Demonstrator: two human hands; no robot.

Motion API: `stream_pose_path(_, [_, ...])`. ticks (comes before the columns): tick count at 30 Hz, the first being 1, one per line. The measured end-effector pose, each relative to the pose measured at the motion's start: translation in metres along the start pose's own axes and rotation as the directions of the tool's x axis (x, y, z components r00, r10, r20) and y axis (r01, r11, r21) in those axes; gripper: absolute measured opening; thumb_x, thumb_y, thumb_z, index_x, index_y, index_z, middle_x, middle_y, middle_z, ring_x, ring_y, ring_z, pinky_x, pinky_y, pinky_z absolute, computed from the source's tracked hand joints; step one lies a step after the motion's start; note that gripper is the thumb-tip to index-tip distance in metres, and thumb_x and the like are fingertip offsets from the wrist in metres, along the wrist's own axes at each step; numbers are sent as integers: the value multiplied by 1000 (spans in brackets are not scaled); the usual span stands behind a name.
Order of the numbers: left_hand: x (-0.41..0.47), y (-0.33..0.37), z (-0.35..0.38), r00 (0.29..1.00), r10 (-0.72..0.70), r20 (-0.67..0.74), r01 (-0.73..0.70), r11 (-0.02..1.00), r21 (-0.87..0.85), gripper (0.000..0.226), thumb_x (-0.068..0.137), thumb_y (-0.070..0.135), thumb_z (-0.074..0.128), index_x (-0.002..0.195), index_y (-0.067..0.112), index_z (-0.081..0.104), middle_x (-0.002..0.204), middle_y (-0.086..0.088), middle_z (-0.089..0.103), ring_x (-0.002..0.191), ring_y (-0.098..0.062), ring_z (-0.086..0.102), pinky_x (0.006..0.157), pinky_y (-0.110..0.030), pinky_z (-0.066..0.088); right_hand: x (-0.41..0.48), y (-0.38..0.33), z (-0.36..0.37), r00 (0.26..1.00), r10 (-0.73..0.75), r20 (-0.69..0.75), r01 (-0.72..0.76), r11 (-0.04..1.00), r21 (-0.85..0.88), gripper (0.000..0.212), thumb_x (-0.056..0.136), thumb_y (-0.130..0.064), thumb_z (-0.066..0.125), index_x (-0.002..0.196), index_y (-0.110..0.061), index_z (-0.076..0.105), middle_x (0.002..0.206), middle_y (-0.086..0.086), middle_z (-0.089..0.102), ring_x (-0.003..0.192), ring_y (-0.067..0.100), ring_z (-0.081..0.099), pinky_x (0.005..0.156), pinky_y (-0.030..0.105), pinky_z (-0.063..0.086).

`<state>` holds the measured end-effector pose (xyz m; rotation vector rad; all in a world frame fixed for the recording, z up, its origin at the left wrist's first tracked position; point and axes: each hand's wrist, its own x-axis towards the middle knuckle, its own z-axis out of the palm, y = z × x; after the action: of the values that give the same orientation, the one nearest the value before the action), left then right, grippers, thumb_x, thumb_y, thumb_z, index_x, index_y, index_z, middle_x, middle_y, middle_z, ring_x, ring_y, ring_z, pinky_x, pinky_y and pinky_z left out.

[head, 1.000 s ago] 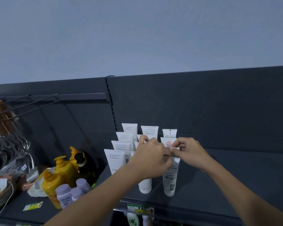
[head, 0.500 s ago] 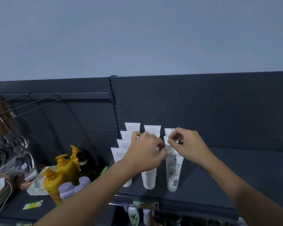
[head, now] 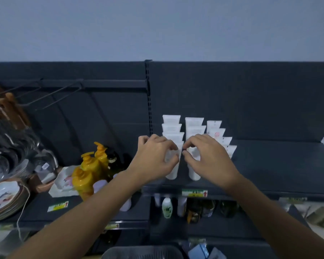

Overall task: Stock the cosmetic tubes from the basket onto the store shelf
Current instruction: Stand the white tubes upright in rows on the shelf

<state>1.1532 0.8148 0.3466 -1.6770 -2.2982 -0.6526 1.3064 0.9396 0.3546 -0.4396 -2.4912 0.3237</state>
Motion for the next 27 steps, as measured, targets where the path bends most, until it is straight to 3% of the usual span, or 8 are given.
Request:
stream_pose_path(5, [-64, -58, 2, 997, -6, 79, 5, 1000, 16, 33, 92, 52, 47, 111, 35, 68, 107, 18, 64, 111, -11, 54, 96, -38, 32, -30, -45, 62, 999, -30, 31, 28, 999, 37, 6, 92, -25, 68, 96, -20, 66, 89, -12, 62, 89, 13, 56, 77, 33, 50])
stream_pose_path(8, [-101, -90, 15, 992, -29, 126, 30, 999, -11, 38, 90, 50, 47, 108, 28, 72, 106, 9, 70, 107, -19, 59, 90, -40, 44, -50, -64, 101, 999, -26, 48, 23, 997, 70, 8, 89, -20, 69, 94, -15, 66, 89, -4, 65, 86, 19, 58, 74, 33, 49])
stream_pose_path(13, [-170, -137, 62, 963, -108, 247, 140, 983, -117, 38, 89, 42, 52, 111, 19, 72, 107, -1, 71, 102, -24, 63, 80, -42, 54, -87, -84, 182, 975, 55, 216, -72, 995, 74, 14, 91, -23, 70, 102, -18, 64, 99, -5, 65, 96, 16, 58, 75, 26, 42])
stream_pose_path(17, [-222, -168, 123, 914, -177, 365, 243, 960, -142, 33, 94, 37, 60, 119, 19, 70, 115, 0, 68, 108, -21, 62, 84, -36, 54, -121, -80, 253, 933, 89, 348, -129, 987, 92, 21, 96, -29, 65, 115, -19, 61, 113, -4, 63, 105, 13, 58, 80, 32, 52])
stream_pose_path(21, [-268, -196, 192, 846, -227, 483, 332, 933, -142, 31, 93, 33, 63, 120, 19, 68, 116, 1, 67, 108, -20, 63, 84, -39, 56, -156, -64, 328, 883, 100, 459, -157, 984, 89, 25, 97, -29, 63, 119, -19, 61, 116, -4, 62, 107, 14, 58, 85, 33, 53])
stream_pose_path(27, [-320, -221, 284, 702, -277, 656, 358, 934, 12, 33, 94, 17, 58, 126, 14, 62, 122, -9, 60, 105, -34, 63, 82, -43, 55, -212, -41, 424, 800, 123, 587, -187, 981, 49, 22, 93, -26, 63, 114, -19, 62, 112, -3, 64, 107, 18, 58, 83, 37, 53])
